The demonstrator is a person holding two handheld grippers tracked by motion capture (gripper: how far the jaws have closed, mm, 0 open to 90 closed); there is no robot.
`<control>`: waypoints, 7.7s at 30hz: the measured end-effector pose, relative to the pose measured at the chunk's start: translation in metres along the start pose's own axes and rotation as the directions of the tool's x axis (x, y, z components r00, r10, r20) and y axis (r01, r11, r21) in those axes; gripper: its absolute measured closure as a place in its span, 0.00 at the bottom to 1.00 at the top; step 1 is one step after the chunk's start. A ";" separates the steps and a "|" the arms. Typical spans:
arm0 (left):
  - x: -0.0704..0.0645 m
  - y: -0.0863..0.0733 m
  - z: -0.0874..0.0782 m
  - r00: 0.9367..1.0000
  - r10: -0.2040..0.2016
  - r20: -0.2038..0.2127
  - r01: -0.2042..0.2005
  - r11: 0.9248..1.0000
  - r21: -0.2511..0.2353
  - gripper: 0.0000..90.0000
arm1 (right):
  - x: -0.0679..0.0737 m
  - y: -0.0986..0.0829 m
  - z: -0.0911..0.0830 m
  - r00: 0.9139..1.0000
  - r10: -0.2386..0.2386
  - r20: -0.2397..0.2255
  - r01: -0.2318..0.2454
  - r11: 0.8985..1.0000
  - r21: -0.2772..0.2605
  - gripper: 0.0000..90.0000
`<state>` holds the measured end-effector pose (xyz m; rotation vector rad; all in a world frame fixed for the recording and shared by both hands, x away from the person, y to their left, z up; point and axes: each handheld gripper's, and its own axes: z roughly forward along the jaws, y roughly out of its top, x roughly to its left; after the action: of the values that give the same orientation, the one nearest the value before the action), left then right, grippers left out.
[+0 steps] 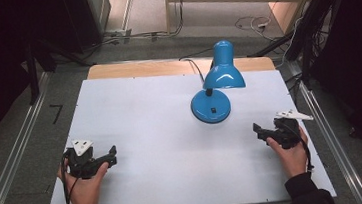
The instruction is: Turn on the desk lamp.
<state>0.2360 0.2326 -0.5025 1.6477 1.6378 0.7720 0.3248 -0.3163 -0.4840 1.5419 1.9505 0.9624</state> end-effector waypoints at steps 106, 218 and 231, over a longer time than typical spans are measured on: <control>0.001 0.000 0.002 1.000 0.001 0.007 -0.001 1.000 0.011 0.08 | 0.084 0.057 0.062 0.988 -0.111 -0.105 0.106 0.993 -0.055 0.53; 0.001 -0.001 0.003 1.000 0.004 0.017 -0.005 1.000 0.024 0.08 | 0.094 0.055 0.057 0.967 -0.134 -0.216 0.129 0.991 -0.036 0.31; 0.000 -0.001 0.002 1.000 0.004 0.018 -0.004 1.000 0.022 0.08 | 0.086 0.051 0.050 0.969 -0.127 -0.213 0.123 0.992 -0.035 0.28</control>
<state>0.2375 0.2324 -0.5047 1.6693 1.6365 0.7413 0.3716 -0.2150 -0.4720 1.3315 2.1492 1.1318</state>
